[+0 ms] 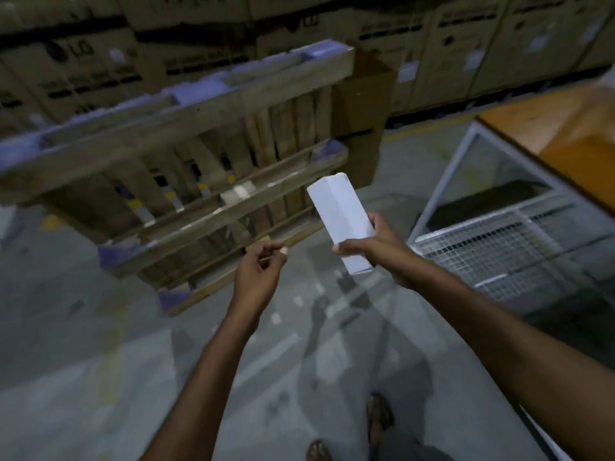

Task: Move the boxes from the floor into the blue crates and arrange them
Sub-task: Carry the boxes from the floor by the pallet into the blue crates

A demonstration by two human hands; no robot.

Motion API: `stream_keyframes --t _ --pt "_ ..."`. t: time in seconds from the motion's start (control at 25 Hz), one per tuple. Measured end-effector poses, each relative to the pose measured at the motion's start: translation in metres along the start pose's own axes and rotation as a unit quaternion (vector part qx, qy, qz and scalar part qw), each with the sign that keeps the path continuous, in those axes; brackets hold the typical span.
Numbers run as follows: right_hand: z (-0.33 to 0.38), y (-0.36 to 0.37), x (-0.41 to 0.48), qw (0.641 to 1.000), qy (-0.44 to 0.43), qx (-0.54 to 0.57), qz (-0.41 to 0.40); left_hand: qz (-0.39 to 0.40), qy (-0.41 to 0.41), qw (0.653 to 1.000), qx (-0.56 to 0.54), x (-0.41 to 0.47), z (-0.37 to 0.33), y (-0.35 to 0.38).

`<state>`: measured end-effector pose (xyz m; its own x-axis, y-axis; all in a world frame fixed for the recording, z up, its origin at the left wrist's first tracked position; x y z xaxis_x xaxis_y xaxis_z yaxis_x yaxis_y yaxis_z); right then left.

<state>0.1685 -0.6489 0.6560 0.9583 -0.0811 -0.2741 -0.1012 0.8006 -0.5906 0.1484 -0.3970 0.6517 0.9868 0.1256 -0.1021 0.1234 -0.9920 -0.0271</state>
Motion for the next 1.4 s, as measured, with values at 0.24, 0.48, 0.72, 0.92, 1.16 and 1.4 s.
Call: stream_keyframes --t 0.24,0.48,0.72,0.92,1.16,1.4 --pt "-0.048 -0.142 -0.112 0.971 0.067 -0.09 -0.213 0.233 0.051 0.971 0.019 -0.072 -0.072 0.178" --pt "-0.138 -0.29 -0.249 0.865 0.11 -0.155 -0.464 0.395 0.025 0.918 -0.003 -0.183 -0.082 0.357" --pt "-0.252 -0.395 -0.385 0.818 0.175 -0.237 -0.494 0.503 -0.079 0.857 -0.08 -0.341 -0.085 0.533" --pt "-0.296 -0.476 -0.484 0.812 0.177 -0.192 -0.522 0.567 -0.032 0.817 -0.1 -0.442 -0.121 0.626" --pt "-0.32 -0.556 -0.58 0.66 0.213 -0.342 -0.634 0.609 0.133 0.778 -0.072 -0.492 -0.158 0.714" --pt "-0.354 -0.608 -0.647 0.552 0.283 -0.468 -0.63 0.666 0.262 0.697 -0.051 -0.55 -0.179 0.788"
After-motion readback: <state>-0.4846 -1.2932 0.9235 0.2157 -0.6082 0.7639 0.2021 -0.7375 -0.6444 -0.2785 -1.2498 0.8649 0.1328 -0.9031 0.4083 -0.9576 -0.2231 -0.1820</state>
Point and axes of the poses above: each hand's wrist, its own x-axis towards the middle knuckle, its own y-axis out of the palm, z = x × y, the point moved 8 cm from there along x, towards the middle knuckle, and after that the axes turned 13 degrees about -x, right-handed, at the moved point
